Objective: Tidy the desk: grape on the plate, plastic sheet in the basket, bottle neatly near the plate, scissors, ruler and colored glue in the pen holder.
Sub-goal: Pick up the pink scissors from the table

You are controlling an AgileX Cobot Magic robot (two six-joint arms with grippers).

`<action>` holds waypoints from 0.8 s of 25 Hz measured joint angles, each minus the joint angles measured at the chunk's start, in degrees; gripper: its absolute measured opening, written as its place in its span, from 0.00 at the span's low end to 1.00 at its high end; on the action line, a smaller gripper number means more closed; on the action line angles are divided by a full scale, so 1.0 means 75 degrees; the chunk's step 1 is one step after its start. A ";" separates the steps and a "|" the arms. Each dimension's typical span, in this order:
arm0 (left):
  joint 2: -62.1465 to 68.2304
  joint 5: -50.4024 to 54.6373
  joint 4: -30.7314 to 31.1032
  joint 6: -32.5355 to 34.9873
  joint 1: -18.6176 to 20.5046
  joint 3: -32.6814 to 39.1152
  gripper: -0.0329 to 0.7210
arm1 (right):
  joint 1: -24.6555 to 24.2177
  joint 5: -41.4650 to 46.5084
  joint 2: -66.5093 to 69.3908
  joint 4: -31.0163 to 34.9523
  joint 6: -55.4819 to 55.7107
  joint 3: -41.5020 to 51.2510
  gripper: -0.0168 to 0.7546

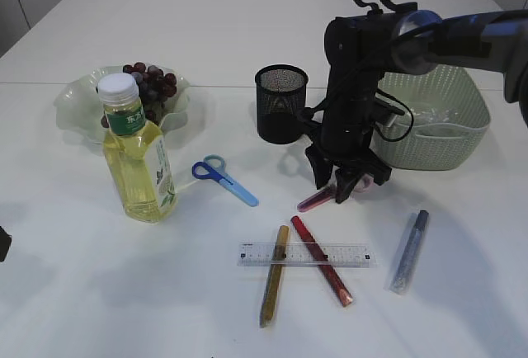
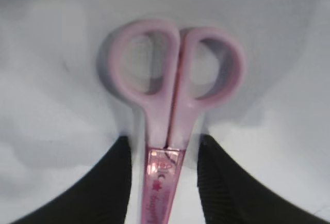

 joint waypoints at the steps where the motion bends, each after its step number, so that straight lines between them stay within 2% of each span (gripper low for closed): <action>1: 0.0000 0.0000 0.0000 0.0000 0.0000 0.0000 0.60 | 0.0000 0.0000 0.0000 0.0000 0.0019 0.0000 0.47; 7: 0.0000 0.0000 0.0000 0.0000 0.0000 0.0000 0.60 | 0.0000 0.0000 0.0000 -0.0007 0.0048 0.0000 0.29; 20: 0.0000 0.0000 0.0000 0.0000 0.0000 0.0000 0.60 | 0.0000 0.0000 0.0000 -0.0114 -0.0153 0.0000 0.25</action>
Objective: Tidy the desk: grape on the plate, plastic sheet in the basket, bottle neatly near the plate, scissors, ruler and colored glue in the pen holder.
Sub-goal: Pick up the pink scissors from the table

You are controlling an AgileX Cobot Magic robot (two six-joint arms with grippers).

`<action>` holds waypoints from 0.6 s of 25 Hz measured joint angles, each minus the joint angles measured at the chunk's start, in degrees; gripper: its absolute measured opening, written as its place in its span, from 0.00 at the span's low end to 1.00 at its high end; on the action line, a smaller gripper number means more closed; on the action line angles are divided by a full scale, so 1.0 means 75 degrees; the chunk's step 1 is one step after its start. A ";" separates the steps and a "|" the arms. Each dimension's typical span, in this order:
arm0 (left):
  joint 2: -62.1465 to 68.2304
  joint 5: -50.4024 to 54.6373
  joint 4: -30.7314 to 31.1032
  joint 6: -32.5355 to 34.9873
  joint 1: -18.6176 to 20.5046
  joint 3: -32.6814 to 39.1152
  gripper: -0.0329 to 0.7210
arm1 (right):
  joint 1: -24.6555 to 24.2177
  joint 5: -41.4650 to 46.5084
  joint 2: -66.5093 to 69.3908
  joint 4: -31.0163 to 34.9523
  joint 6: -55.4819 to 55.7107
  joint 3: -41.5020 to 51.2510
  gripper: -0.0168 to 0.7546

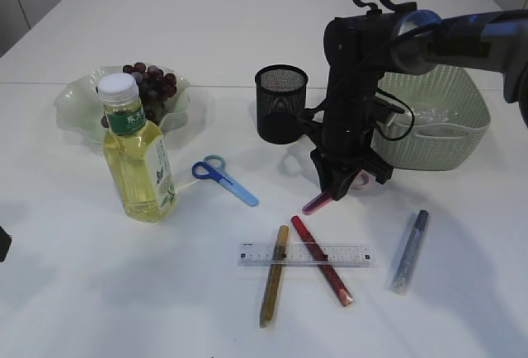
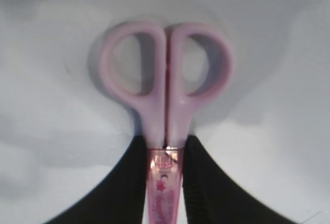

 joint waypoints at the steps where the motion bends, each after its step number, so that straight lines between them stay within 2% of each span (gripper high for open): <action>1: 0.0000 0.0000 0.0000 0.0000 0.0000 0.0000 0.60 | 0.0000 0.0000 0.0000 0.0000 -0.0019 0.0000 0.25; 15: 0.0000 0.0000 0.0000 0.0000 0.0000 0.0000 0.60 | 0.0003 0.0000 -0.0074 0.0000 -0.0406 0.0000 0.25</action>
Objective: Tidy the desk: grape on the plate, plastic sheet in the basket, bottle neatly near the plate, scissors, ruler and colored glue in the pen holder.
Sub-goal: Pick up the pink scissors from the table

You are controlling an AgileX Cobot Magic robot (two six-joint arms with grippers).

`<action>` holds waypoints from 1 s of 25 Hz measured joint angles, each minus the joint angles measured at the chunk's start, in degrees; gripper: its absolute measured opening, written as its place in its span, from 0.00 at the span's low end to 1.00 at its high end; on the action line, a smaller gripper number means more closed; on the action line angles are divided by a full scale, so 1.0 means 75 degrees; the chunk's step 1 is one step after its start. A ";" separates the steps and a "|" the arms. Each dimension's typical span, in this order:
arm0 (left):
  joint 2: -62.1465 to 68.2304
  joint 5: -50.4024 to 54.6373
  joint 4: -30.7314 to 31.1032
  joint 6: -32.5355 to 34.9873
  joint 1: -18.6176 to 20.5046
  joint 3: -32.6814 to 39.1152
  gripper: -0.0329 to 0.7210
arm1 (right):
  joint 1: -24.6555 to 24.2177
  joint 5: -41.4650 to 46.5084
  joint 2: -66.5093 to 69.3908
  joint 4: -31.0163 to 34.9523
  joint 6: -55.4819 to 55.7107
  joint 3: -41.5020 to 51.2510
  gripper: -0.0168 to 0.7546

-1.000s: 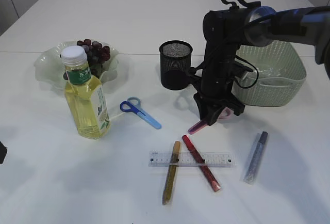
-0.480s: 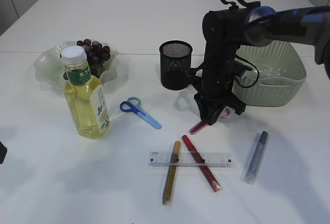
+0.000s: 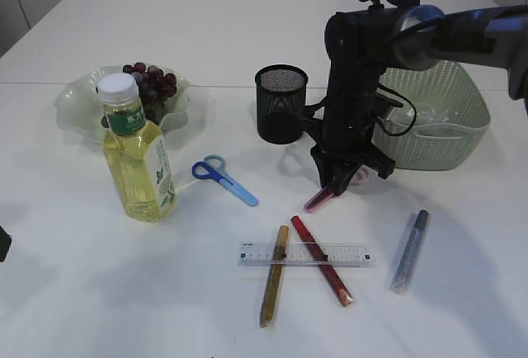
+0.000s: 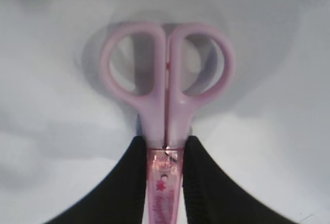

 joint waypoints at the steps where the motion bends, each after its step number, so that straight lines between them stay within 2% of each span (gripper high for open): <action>1: 0.0000 0.0000 0.0000 0.0000 0.0000 0.0000 0.60 | 0.0000 0.0000 -0.0033 0.0000 -0.0039 0.0000 0.25; 25: 0.0000 0.0000 0.0000 0.0000 0.0000 0.0000 0.60 | 0.0013 0.0000 -0.0851 0.0263 -0.1621 0.0000 0.25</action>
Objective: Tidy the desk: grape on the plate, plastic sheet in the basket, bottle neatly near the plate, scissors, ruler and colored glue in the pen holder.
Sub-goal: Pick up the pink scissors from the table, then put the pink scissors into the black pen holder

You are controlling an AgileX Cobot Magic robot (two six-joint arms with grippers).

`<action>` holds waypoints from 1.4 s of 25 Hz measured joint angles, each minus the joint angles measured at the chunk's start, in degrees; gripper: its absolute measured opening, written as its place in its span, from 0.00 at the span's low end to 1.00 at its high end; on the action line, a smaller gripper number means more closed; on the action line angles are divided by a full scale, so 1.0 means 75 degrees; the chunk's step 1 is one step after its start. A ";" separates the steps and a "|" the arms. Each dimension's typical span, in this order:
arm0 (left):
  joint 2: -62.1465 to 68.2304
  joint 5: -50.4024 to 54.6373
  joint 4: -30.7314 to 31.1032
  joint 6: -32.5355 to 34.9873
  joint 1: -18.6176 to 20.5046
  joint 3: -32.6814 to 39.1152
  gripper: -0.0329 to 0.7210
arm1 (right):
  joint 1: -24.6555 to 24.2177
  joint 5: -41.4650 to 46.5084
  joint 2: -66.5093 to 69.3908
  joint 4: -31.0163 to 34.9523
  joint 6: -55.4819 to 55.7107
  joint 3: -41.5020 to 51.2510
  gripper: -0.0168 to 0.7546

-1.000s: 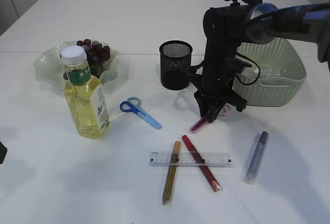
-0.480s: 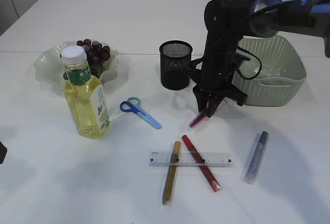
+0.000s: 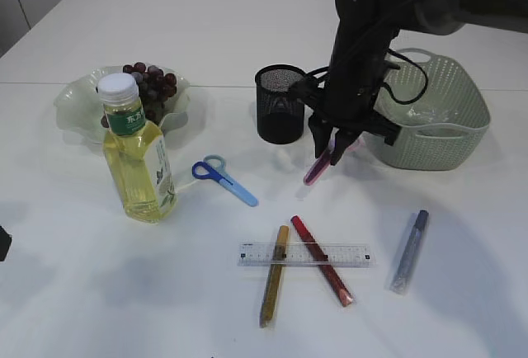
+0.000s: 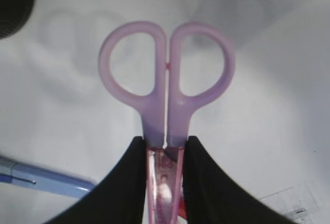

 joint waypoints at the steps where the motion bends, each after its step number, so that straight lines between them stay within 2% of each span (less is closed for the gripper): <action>1: 0.0000 -0.0012 0.0000 0.0000 0.0000 0.0000 0.60 | 0.0000 -0.0031 -0.0062 0.0040 -0.0129 0.0000 0.25; 10: 0.0000 -0.0047 -0.0005 0.0000 0.0000 0.0000 0.60 | -0.0047 -0.0448 -0.0237 0.0647 -0.1384 -0.0732 0.25; 16: 0.0000 -0.0047 -0.0202 0.0000 0.0000 0.0000 0.60 | -0.0344 -0.0969 -0.0254 0.1227 -0.2283 -0.1165 0.25; 22: 0.0000 -0.0032 -0.0231 0.0000 0.0000 0.0000 0.60 | -0.0669 -0.1906 -0.0254 0.1820 -0.3624 -0.1173 0.25; 35: 0.0000 -0.0032 -0.0231 0.0000 0.0000 0.0000 0.60 | -0.0724 -0.4028 -0.0175 0.2736 -0.7001 -0.1173 0.25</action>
